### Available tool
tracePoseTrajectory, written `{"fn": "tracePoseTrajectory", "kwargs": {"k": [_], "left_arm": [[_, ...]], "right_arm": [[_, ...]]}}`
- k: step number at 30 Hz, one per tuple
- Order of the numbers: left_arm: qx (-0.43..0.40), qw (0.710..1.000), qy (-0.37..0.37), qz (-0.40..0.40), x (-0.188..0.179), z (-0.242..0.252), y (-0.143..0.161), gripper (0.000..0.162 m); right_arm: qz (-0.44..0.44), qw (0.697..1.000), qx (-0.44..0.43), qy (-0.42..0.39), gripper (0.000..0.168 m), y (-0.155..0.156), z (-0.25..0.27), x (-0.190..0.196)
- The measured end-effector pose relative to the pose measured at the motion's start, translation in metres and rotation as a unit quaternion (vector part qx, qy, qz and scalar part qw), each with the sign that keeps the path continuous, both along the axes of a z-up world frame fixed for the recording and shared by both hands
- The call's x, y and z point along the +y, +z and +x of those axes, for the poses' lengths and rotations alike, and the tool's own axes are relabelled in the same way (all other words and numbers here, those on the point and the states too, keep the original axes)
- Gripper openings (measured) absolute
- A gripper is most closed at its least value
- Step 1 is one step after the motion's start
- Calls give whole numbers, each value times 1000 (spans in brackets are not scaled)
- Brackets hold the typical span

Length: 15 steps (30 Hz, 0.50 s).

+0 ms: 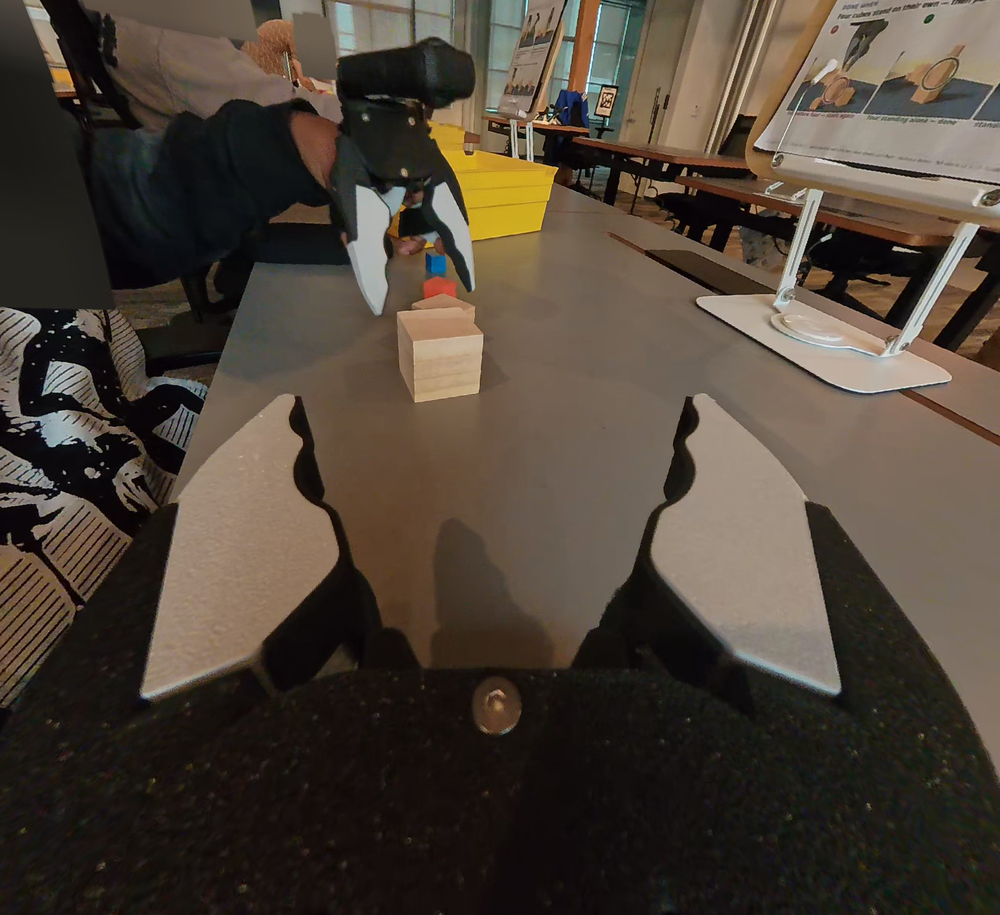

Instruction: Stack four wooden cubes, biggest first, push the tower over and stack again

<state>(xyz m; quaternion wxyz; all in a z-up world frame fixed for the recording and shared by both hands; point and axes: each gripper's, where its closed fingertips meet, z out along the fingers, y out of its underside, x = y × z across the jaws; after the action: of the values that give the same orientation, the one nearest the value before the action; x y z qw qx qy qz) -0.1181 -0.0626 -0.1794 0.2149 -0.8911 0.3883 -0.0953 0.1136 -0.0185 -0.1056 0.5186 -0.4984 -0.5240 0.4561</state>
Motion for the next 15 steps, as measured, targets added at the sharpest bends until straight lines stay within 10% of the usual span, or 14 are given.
{"fn": "tracePoseTrajectory", "kwargs": {"k": [15], "left_arm": [[45,999,-18,-10,6,3,-24,47]], "right_arm": [[-1,1000,1,4,122,0,0,-1]]}}
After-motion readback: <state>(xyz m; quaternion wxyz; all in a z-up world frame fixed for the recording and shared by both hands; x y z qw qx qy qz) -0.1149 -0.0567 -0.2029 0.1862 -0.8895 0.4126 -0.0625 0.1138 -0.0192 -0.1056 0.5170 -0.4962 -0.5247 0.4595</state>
